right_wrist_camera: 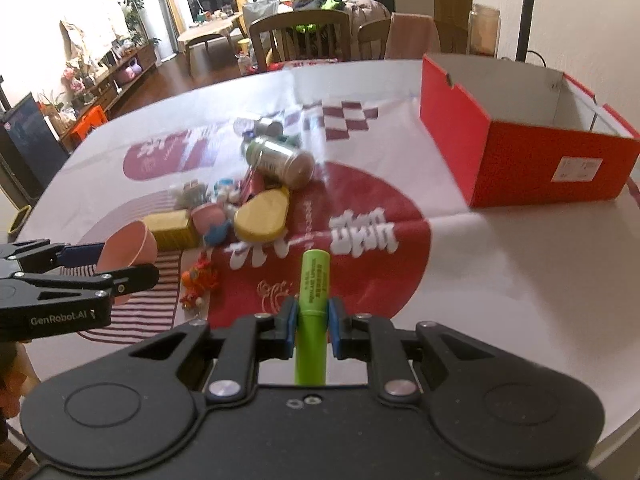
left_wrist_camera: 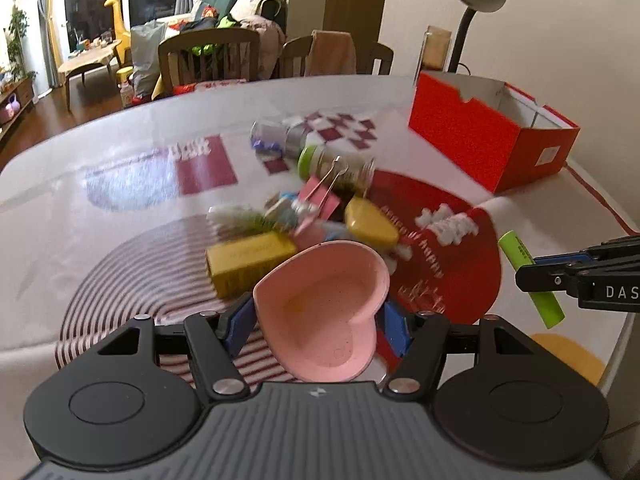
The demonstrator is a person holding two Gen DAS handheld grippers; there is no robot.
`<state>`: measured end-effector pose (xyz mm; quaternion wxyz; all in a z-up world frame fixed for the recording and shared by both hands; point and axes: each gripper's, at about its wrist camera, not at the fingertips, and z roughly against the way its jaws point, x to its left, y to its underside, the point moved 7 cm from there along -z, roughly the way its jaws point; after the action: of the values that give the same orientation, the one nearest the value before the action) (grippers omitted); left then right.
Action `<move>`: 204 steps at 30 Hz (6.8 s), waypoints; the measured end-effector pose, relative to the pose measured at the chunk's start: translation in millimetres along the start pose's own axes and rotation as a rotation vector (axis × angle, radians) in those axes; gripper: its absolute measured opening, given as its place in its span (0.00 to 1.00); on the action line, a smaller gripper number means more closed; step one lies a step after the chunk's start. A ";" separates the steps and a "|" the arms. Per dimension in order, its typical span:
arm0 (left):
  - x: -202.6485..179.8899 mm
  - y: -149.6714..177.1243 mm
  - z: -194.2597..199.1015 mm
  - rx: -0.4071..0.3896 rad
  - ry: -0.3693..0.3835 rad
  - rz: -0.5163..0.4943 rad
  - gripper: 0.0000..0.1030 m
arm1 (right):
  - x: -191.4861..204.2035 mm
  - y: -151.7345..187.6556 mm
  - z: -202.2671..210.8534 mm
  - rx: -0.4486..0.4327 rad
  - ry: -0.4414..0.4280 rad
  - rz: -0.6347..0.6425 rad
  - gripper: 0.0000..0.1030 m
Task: Organize rigid objects
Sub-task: 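Lift the pink dish and green highlighter and carry both toward the red shoebox, then lower the pink dish into the shoebox and open the left gripper while the right releases the highlighter, then withdraw both grippers from the shoebox back toward the pile of items, then grasp the red toy figure with the left gripper while the right grasps the yellow tape dispenser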
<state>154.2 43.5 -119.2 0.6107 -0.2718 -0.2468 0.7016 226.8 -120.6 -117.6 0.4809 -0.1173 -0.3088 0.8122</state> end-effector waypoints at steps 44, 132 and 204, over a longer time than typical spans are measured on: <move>-244.5 -244.1 -129.2 -0.050 0.089 -0.265 0.64 | -265.9 -189.3 -17.8 -0.118 0.069 -0.033 0.15; -237.2 -242.8 -114.5 -0.010 0.131 -0.202 0.69 | -225.0 -155.0 10.6 -0.067 0.052 0.074 0.73; -22.5 22.5 -75.6 0.009 0.068 -0.189 0.82 | 42.8 -60.0 -123.8 0.104 -0.102 0.091 0.87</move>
<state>191.9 19.3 -187.9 0.6836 -0.2679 -0.2473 0.6323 307.8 -15.2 -173.0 0.4327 -0.0645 -0.2848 0.8529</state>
